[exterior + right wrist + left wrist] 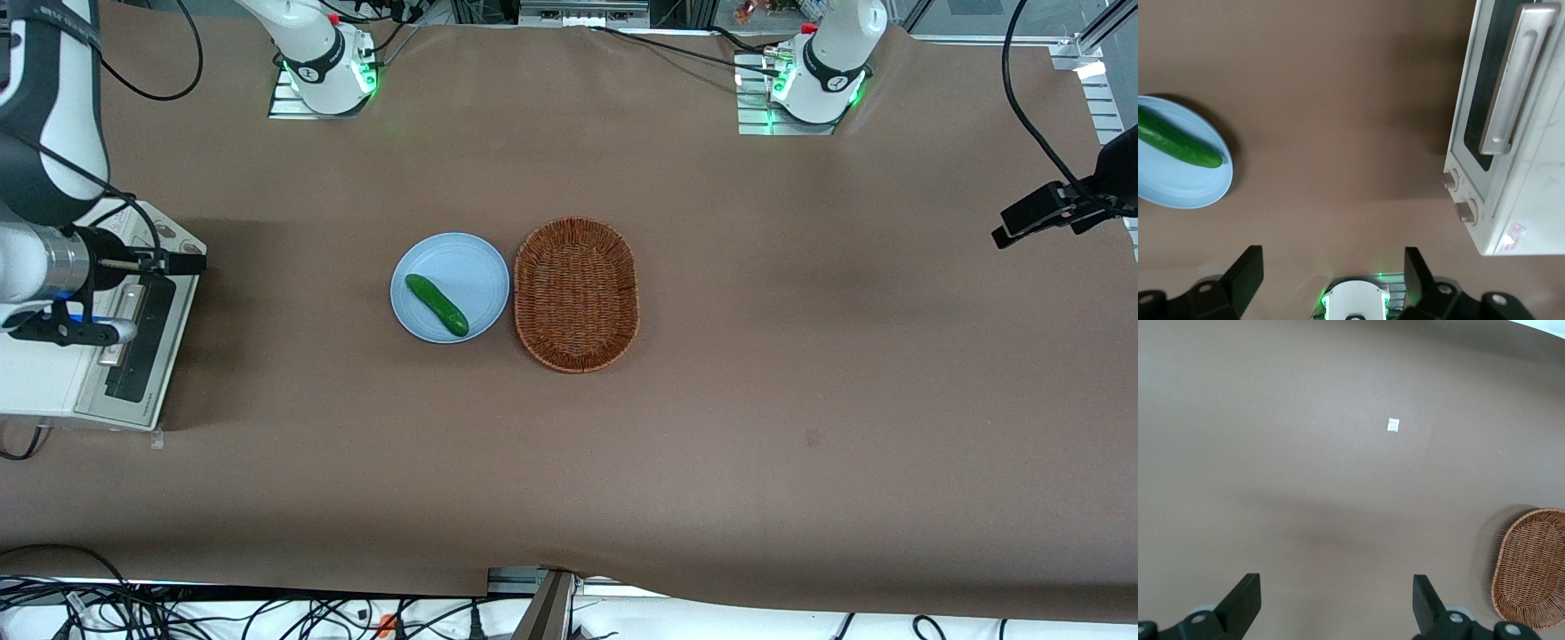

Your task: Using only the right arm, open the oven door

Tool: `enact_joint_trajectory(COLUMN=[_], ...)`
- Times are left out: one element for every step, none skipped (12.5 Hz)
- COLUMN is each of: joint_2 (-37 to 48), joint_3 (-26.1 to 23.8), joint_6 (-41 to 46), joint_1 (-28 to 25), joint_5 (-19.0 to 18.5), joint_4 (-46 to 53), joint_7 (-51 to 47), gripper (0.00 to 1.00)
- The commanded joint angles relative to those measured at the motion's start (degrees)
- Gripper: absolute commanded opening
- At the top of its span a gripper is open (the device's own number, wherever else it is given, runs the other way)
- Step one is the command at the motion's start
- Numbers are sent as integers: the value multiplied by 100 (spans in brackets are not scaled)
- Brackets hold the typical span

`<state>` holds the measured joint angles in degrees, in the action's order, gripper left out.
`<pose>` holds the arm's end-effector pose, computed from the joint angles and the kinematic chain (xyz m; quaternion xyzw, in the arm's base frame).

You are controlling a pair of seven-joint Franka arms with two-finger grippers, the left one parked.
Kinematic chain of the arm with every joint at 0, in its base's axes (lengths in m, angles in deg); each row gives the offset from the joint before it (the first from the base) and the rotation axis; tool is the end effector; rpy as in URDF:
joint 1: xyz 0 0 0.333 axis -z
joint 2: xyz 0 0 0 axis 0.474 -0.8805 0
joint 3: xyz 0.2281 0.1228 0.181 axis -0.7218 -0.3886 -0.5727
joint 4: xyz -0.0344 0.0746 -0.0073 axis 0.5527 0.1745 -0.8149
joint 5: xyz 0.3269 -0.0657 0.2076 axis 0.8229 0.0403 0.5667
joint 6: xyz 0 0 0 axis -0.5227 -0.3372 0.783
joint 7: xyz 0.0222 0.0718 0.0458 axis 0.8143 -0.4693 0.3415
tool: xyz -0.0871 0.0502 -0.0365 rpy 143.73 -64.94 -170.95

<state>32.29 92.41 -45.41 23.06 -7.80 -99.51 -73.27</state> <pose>0.6282 -0.0181 0.4665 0.9783 -0.0410 -0.2027 0.0099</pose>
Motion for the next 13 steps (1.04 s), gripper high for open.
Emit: enact_joint_trajectory(joint_2=[45,45,36,10,-51,-130,-218,-315,-385,-403,-404,-404,-404], joint_3=[-46,-46,-46,-46,-46,-46,-55,-55,-64,-64,-64,-64,-64], joint_6=[-448,-642,-774,-845,-915,-977,-1091,-1240,-1406,-1660,-1898,-2022,-2145], joint_1=[75,75,75,58,40,14,-30,-152,-214,-267,-285,-294,-294], joint_5=[-169,-317,-484,-634,-722,-862,-1160,-1554,-1906,-2284,-2592,-2778,-2919], joint_4=[-346,-478,-567,-646,-673,-673,-673,-690,-760,-926,-1111,-1200,-1279], joint_7=[348,568,718,867,1026,1079,1106,1106,1106,1185,1420,1649,1825], gripper=[79,67,53,42,29,20,12,6,0,0,0,0,0])
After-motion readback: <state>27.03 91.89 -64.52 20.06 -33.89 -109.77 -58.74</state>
